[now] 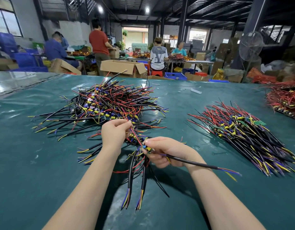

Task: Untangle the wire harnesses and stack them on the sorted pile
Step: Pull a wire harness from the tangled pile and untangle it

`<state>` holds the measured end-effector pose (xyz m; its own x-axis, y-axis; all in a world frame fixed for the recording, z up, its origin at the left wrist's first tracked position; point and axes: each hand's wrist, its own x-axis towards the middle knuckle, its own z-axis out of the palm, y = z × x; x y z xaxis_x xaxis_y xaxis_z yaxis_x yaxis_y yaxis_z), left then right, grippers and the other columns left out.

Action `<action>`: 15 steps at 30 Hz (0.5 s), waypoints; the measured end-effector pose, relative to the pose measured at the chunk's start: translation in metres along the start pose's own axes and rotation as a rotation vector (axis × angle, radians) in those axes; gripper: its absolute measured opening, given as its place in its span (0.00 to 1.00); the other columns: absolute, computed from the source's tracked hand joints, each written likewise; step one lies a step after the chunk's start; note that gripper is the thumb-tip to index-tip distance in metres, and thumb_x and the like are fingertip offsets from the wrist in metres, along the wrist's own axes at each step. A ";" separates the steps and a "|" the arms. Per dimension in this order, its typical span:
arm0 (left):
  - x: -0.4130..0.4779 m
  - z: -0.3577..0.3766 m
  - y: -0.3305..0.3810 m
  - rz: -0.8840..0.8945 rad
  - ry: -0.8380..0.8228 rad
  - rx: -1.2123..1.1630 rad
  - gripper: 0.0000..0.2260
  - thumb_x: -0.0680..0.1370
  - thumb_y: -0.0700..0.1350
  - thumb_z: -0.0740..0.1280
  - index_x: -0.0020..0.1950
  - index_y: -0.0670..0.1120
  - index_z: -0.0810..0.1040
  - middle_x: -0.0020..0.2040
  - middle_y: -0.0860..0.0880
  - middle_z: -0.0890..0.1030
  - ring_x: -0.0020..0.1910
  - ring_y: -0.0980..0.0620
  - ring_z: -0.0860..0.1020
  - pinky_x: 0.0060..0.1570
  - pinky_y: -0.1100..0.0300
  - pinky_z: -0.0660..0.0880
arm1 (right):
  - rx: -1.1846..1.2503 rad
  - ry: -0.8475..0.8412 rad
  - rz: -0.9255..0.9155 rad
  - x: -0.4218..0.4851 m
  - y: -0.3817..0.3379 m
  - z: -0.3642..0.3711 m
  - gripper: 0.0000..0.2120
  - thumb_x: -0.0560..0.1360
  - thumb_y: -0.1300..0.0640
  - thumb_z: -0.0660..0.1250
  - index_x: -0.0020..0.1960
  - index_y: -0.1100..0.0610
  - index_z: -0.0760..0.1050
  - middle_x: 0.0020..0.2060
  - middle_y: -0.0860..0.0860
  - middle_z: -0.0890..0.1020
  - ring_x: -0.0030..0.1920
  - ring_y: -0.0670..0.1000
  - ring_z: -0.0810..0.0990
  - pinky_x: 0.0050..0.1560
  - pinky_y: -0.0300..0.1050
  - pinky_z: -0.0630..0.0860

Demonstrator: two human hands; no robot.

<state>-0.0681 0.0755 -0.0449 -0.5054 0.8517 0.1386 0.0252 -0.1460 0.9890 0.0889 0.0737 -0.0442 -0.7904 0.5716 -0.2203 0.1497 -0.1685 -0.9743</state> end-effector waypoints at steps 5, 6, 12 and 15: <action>0.004 -0.001 0.000 0.025 0.074 0.007 0.02 0.73 0.35 0.70 0.41 0.42 0.80 0.35 0.50 0.78 0.32 0.54 0.76 0.29 0.66 0.77 | 0.010 -0.024 0.008 -0.002 -0.002 -0.003 0.16 0.81 0.56 0.49 0.38 0.57 0.67 0.19 0.45 0.62 0.18 0.40 0.57 0.20 0.29 0.51; 0.005 -0.004 -0.001 0.072 0.100 0.060 0.02 0.72 0.36 0.70 0.43 0.42 0.81 0.34 0.50 0.79 0.32 0.53 0.77 0.34 0.62 0.78 | 0.003 -0.035 0.018 -0.001 -0.002 -0.003 0.16 0.81 0.56 0.49 0.37 0.57 0.67 0.19 0.45 0.62 0.18 0.39 0.57 0.20 0.29 0.51; 0.003 -0.011 0.000 0.354 0.176 0.411 0.02 0.70 0.39 0.71 0.41 0.44 0.84 0.30 0.53 0.78 0.33 0.52 0.77 0.42 0.60 0.74 | 0.010 -0.048 0.041 0.001 0.003 -0.004 0.14 0.81 0.56 0.48 0.39 0.57 0.66 0.19 0.44 0.63 0.17 0.39 0.57 0.20 0.29 0.51; 0.012 -0.016 0.007 -0.062 0.120 -0.069 0.06 0.73 0.39 0.70 0.36 0.42 0.79 0.23 0.55 0.77 0.26 0.58 0.75 0.32 0.63 0.76 | 0.047 -0.034 0.020 -0.001 0.004 -0.007 0.13 0.80 0.56 0.49 0.40 0.57 0.66 0.19 0.44 0.63 0.17 0.39 0.57 0.20 0.29 0.51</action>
<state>-0.0881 0.0764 -0.0377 -0.6035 0.7946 0.0657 -0.0664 -0.1322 0.9890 0.0944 0.0787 -0.0485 -0.8075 0.5402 -0.2368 0.1380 -0.2174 -0.9663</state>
